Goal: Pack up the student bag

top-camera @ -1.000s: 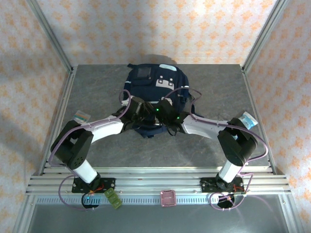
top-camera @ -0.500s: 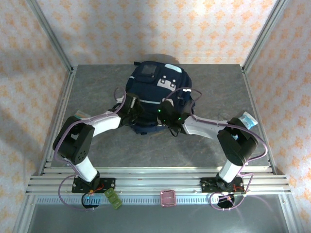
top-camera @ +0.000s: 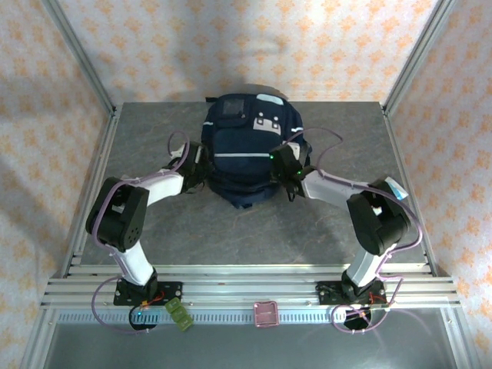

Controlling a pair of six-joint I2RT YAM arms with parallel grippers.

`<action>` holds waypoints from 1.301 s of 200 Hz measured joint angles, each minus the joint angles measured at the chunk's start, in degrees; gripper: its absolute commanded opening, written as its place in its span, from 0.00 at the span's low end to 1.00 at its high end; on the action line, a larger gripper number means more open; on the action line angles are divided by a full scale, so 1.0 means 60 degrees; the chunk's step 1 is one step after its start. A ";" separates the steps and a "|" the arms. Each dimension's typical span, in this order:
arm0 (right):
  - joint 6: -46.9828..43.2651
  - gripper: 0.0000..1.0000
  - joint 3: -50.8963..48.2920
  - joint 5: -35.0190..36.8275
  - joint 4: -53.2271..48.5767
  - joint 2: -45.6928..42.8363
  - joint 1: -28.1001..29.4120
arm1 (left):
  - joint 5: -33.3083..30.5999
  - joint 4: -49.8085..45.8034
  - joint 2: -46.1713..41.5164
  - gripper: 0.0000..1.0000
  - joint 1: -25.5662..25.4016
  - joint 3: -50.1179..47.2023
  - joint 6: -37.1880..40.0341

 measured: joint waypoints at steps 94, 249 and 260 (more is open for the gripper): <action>0.0419 0.00 -0.0091 -0.0951 0.0871 0.0368 0.0962 | 0.0149 -0.0350 -0.2204 0.51 -0.1228 -0.0452 0.0317; 0.1013 0.00 0.0029 -0.1858 0.1847 0.0918 0.2608 | -0.0022 0.0747 -0.1315 0.60 -0.1268 -0.1133 -0.0586; 0.1013 0.00 0.0029 -0.1749 0.1789 0.0907 0.2619 | -0.0175 0.0790 -0.1086 0.60 -0.1268 -0.1129 -0.0594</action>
